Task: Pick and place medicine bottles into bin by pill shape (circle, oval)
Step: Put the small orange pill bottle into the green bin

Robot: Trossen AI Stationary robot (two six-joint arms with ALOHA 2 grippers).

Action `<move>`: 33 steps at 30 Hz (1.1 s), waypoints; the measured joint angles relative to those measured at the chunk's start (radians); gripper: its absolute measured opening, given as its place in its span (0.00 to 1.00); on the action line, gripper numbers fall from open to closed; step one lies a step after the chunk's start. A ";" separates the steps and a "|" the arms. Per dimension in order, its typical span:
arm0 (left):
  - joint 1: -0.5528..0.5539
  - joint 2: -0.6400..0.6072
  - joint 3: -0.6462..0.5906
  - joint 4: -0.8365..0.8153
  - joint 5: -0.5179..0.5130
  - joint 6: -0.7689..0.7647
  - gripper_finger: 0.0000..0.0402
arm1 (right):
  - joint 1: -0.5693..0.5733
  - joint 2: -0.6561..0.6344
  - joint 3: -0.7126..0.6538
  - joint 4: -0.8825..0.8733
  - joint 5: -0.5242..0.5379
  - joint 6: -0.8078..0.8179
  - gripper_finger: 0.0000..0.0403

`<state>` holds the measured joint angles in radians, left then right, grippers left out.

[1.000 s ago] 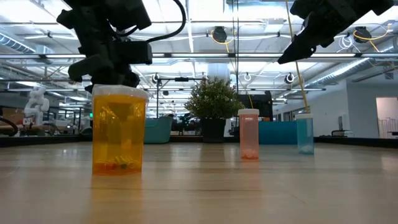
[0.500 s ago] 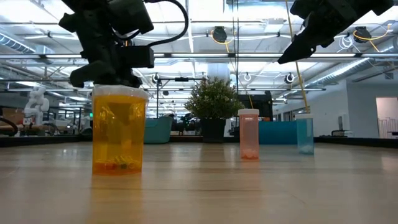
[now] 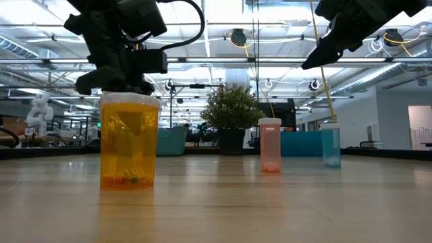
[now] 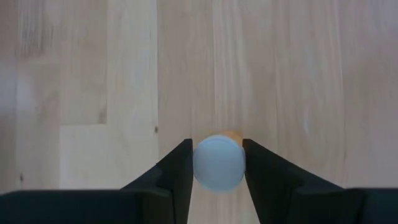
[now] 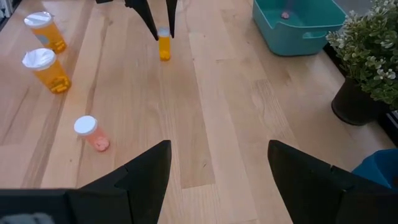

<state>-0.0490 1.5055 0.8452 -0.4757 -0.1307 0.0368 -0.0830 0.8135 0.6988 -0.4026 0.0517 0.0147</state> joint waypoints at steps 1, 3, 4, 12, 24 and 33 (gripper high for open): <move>0.000 -0.002 0.000 -0.002 0.000 0.006 0.33 | 0.000 0.000 0.000 0.000 0.000 0.000 0.65; 0.002 -0.011 0.000 -0.012 -0.005 0.017 0.33 | 0.000 0.000 0.000 0.000 0.000 0.000 0.65; 0.006 -0.015 0.000 -0.009 -0.006 0.026 0.33 | 0.000 0.000 0.000 0.000 0.000 0.000 0.65; 0.088 -0.083 0.037 -0.085 -0.022 0.097 0.33 | 0.000 0.000 0.000 0.003 0.000 0.000 0.65; 0.406 -0.105 0.298 -0.178 -0.048 0.402 0.33 | 0.000 0.000 0.000 0.018 0.003 0.000 0.65; 0.722 -0.069 0.325 -0.135 0.060 0.495 0.33 | 0.000 0.000 -0.031 0.055 0.001 0.014 0.65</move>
<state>0.6731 1.4363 1.1706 -0.6105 -0.0711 0.5316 -0.0834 0.8139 0.6682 -0.3472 0.0528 0.0291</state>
